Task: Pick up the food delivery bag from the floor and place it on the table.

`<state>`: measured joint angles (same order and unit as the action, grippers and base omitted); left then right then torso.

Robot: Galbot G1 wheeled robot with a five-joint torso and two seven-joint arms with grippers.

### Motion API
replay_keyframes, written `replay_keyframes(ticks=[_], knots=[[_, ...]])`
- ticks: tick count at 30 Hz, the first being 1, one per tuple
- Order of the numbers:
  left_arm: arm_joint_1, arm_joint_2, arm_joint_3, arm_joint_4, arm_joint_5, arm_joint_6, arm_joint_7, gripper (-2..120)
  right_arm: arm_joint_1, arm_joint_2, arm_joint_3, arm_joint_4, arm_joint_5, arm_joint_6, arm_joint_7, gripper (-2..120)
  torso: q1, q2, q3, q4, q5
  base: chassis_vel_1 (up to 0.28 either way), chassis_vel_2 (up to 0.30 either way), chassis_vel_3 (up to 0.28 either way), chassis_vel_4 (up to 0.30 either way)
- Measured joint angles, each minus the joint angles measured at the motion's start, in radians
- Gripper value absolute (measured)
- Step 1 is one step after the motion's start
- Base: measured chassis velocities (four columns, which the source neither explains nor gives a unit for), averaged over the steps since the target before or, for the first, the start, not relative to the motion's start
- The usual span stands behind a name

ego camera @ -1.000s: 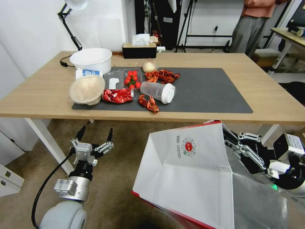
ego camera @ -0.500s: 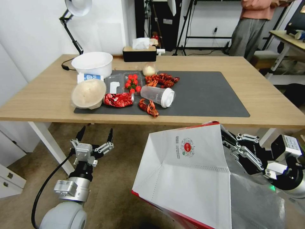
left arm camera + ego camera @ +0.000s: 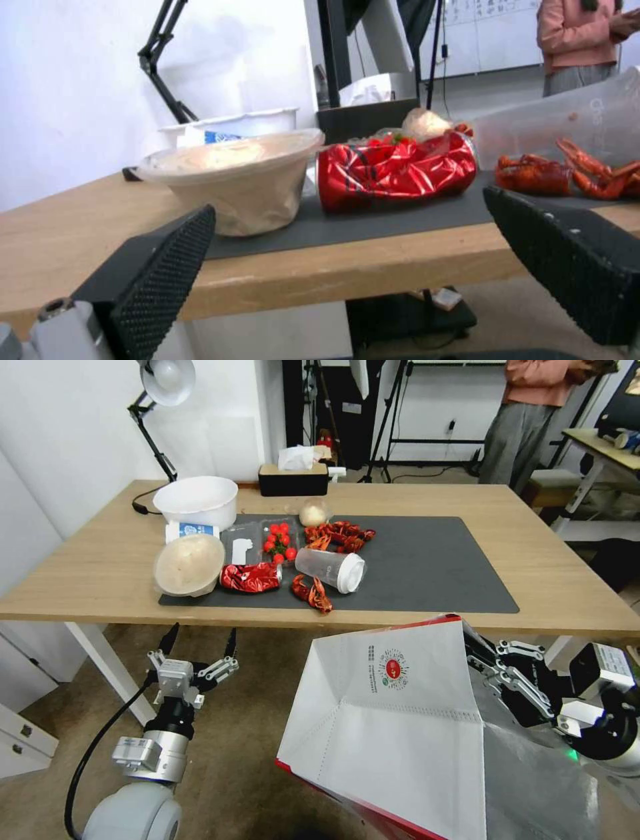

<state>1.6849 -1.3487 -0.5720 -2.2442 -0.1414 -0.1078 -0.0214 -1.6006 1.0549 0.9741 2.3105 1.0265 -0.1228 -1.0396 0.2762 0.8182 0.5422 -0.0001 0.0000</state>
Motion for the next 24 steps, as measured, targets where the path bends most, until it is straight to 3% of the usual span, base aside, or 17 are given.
replay_keyframes(ticks=[23, 24], knots=[[0.002, -0.005, 0.004, 0.001, 0.005, 0.000, -0.002, 100, 0.006, 0.007, -0.005, -0.002, -0.003, 0.003, -0.002, 0, 0.043, 0.100, 0.057, 0.0000, 0.0000, 0.000, 0.000, 0.000, 0.000], [0.002, -0.004, 0.004, 0.001, 0.006, 0.000, -0.003, 100, 0.005, 0.007, -0.005, 0.000, -0.003, 0.003, -0.002, 0, 0.051, 0.119, 0.068, 0.0000, 0.0000, 0.000, 0.000, 0.000, 0.000]])
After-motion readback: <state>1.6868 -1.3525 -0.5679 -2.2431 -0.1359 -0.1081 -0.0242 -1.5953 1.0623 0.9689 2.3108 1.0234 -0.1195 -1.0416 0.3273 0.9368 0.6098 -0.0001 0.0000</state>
